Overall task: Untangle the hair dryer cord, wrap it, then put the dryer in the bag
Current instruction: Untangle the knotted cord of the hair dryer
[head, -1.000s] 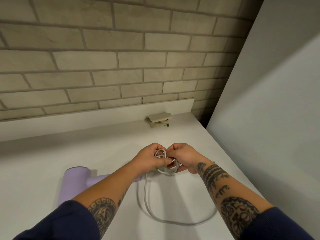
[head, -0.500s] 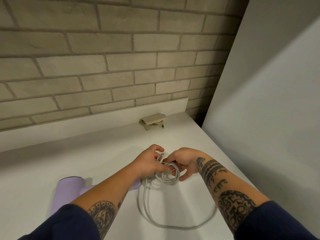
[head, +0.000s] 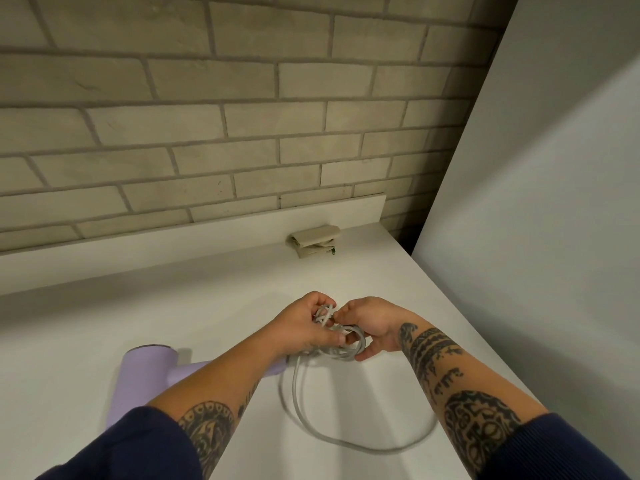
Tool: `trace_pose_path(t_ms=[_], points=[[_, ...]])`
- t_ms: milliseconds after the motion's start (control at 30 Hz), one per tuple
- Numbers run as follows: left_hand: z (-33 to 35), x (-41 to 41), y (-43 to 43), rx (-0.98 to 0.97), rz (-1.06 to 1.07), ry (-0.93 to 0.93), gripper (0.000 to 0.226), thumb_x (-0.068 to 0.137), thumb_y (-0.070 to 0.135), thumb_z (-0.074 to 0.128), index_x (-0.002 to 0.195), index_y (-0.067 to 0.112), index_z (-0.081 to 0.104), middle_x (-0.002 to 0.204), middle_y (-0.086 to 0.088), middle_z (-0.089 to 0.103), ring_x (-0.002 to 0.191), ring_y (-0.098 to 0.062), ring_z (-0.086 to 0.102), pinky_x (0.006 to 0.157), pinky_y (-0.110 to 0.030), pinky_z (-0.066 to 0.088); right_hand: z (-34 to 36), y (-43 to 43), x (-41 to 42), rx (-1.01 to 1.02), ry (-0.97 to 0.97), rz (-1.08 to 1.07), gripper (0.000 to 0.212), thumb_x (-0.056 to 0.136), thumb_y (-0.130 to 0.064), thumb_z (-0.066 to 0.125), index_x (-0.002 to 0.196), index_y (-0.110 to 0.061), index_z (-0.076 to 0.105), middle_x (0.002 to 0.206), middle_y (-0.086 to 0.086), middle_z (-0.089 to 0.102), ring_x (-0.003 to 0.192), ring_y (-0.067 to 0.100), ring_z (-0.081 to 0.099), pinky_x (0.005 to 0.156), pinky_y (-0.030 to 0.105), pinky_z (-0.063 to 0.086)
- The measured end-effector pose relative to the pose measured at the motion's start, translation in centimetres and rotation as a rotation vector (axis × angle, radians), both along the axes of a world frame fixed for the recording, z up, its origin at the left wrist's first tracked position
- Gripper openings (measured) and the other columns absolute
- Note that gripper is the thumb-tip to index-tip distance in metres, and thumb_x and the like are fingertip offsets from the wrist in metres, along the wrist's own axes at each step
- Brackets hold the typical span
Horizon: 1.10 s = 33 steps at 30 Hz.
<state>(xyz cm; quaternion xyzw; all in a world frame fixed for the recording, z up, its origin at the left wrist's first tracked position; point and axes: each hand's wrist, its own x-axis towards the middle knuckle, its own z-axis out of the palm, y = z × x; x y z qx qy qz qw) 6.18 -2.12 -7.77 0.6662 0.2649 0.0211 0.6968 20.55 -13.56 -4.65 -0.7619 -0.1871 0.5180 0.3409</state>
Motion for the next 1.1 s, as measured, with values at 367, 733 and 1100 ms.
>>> trace_pose_path(t_ms=[367, 733, 1100], points=[[-1.3, -0.6, 1.9, -0.1, 0.159, 0.09, 0.022, 0.105, 0.022, 0.055, 0.112, 0.005, 0.067, 0.077, -0.007, 0.065, 0.069, -0.023, 0.063, 0.073, -0.037, 0.057, -2.1, 0.5, -0.5, 0.108, 0.144, -0.483, 0.022, 0.105, -0.018, 0.041, 0.093, -0.006, 0.055, 0.089, 0.014, 0.054, 0.08, 0.031, 0.059, 0.069, 0.054, 0.06], [-2.3, 0.2, 1.5, 0.016, 0.202, 0.141, 0.026, 0.106, 0.022, 0.053, 0.101, 0.003, 0.07, 0.072, -0.008, 0.061, 0.06, -0.019, 0.068, 0.058, -0.029, 0.051, -3.1, 2.1, -0.2, 0.253, -0.389, -0.085, 0.027, 0.1, -0.022, 0.054, 0.124, -0.018, 0.065, 0.118, 0.001, 0.067, 0.105, 0.016, 0.061, 0.091, 0.027, 0.048], [-2.6, -0.6, 1.4, -0.137, 0.21, 0.091, 0.025, 0.106, 0.023, 0.054, 0.101, 0.005, 0.071, 0.071, -0.01, 0.06, 0.056, -0.018, 0.059, 0.078, -0.044, 0.048, -4.0, 3.2, 0.3, 0.235, -0.339, -0.252, 0.021, 0.093, -0.005, 0.058, 0.084, -0.014, 0.073, 0.08, 0.002, 0.07, 0.065, 0.015, 0.059, 0.069, 0.032, 0.056]])
